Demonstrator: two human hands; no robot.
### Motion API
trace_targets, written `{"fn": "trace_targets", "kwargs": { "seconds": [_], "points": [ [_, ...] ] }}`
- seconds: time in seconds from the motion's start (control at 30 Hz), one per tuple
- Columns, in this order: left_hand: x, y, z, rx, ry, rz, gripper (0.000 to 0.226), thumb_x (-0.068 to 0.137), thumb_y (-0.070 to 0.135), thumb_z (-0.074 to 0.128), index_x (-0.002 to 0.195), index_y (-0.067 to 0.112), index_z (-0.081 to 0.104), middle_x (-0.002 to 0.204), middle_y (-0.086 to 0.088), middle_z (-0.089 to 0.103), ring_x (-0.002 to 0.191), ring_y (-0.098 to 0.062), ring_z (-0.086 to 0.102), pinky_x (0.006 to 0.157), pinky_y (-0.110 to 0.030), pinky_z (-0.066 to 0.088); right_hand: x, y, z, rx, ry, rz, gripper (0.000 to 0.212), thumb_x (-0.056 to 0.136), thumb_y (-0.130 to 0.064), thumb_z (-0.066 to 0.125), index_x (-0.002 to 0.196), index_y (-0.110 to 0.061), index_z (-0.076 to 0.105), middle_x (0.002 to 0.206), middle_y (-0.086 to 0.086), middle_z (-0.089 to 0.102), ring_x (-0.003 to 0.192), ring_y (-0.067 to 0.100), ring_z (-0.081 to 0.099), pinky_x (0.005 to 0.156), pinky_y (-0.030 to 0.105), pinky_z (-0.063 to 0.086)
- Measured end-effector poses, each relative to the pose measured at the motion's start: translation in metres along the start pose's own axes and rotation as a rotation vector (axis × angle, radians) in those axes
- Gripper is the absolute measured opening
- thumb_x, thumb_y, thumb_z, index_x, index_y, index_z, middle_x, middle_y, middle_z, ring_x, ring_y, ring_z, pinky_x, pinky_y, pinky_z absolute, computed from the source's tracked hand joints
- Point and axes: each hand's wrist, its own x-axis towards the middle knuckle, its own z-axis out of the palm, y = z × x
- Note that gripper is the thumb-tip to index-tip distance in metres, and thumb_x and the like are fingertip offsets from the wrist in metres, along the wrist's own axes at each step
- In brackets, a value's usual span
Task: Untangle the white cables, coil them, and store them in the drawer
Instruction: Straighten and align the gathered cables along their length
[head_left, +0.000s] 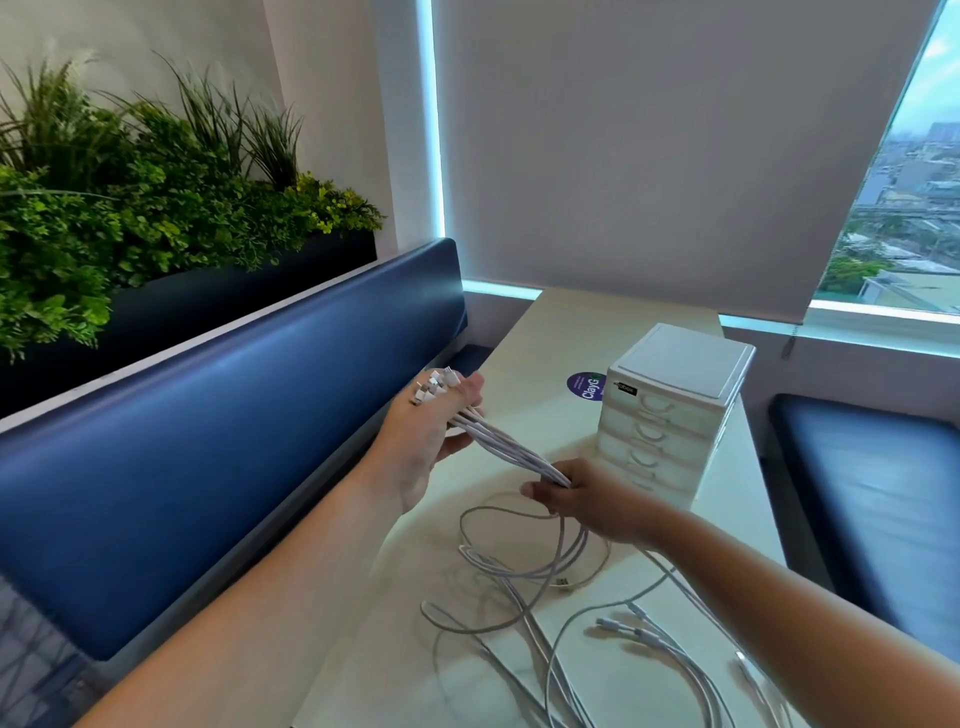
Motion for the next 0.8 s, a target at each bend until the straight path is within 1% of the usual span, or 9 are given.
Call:
{"fn": "trace_targets", "kwargs": {
  "seconds": [0.07,0.2,0.3,0.37,0.43,0.5,0.57,0.63,0.8],
  "points": [
    [0.0,-0.001,-0.001,0.033,0.0,0.019,0.014,0.09,0.026,0.067,0.091,0.016,0.056,0.077,0.001,0.067,0.078,-0.014,0.064,0.075,-0.027,0.053,-0.002,0.002,-0.002,0.005,0.005,-0.004,0.038,0.091,-0.044,0.057,0.063,-0.02,0.049,0.061,-0.005,0.045,0.056,0.009,0.039,0.057,0.023,0.032],
    [0.001,-0.006,-0.012,0.073,0.036,0.0,0.019,0.087,0.023,0.072,0.088,0.014,0.054,0.085,-0.005,0.066,0.078,-0.015,0.064,0.067,-0.025,0.052,-0.006,0.006,-0.014,-0.044,0.034,-0.041,0.04,0.091,-0.045,0.057,0.06,-0.021,0.049,0.054,-0.01,0.038,0.051,0.005,0.035,0.054,0.021,0.029],
    [0.0,-0.014,-0.018,0.063,0.05,-0.052,0.017,0.089,0.019,0.07,0.084,0.014,0.054,0.088,-0.007,0.065,0.074,-0.013,0.063,0.062,-0.023,0.052,-0.009,0.009,-0.021,-0.086,0.024,-0.08,0.038,0.09,-0.046,0.058,0.06,-0.022,0.05,0.057,-0.008,0.042,0.056,0.008,0.039,0.059,0.026,0.032],
    [-0.002,-0.018,-0.02,0.016,0.045,-0.087,0.01,0.091,0.014,0.066,0.093,0.014,0.056,0.091,-0.008,0.064,0.074,-0.014,0.063,0.063,-0.024,0.053,-0.011,0.008,-0.021,-0.147,0.008,-0.099,0.037,0.091,-0.044,0.057,0.061,-0.024,0.05,0.057,-0.009,0.045,0.056,0.007,0.041,0.059,0.024,0.033],
    [-0.003,-0.02,-0.021,-0.026,0.038,-0.114,0.017,0.092,0.012,0.063,0.107,0.017,0.059,0.093,-0.006,0.064,0.078,-0.015,0.063,0.065,-0.026,0.054,-0.014,0.006,-0.02,-0.196,-0.006,-0.105,0.037,0.092,-0.043,0.055,0.061,-0.026,0.048,0.056,-0.01,0.045,0.054,0.005,0.041,0.058,0.023,0.034],
    [-0.004,-0.023,-0.021,-0.051,0.02,-0.14,0.022,0.093,0.011,0.061,0.113,0.021,0.061,0.089,-0.003,0.064,0.079,-0.014,0.064,0.068,-0.027,0.054,-0.016,0.004,-0.022,-0.202,-0.016,-0.106,0.039,0.093,-0.044,0.054,0.06,-0.025,0.047,0.056,-0.009,0.043,0.054,0.007,0.039,0.057,0.024,0.032],
    [-0.005,-0.025,-0.022,-0.063,0.014,-0.169,0.016,0.093,0.01,0.06,0.108,0.017,0.062,0.085,-0.004,0.064,0.076,-0.014,0.064,0.069,-0.028,0.056,-0.018,0.003,-0.025,-0.183,-0.024,-0.104,0.04,0.092,-0.045,0.054,0.059,-0.023,0.046,0.056,-0.009,0.041,0.055,0.009,0.038,0.058,0.025,0.031],
    [-0.006,-0.028,-0.022,-0.069,0.031,-0.181,0.01,0.092,0.01,0.064,0.1,0.012,0.06,0.085,-0.007,0.065,0.073,-0.014,0.065,0.067,-0.028,0.057,-0.019,0.003,-0.027,-0.179,-0.026,-0.1,0.039,0.092,-0.045,0.055,0.06,-0.023,0.047,0.057,-0.009,0.041,0.056,0.009,0.038,0.057,0.025,0.031],
    [-0.009,-0.031,-0.016,-0.079,0.097,-0.133,0.012,0.091,0.011,0.066,0.097,0.012,0.056,0.086,-0.008,0.069,0.071,-0.014,0.068,0.064,-0.026,0.058,-0.022,0.007,-0.023,-0.189,-0.041,-0.068,0.041,0.091,-0.048,0.054,0.06,-0.022,0.048,0.057,-0.01,0.042,0.056,0.008,0.039,0.059,0.025,0.032]
  ]
}}
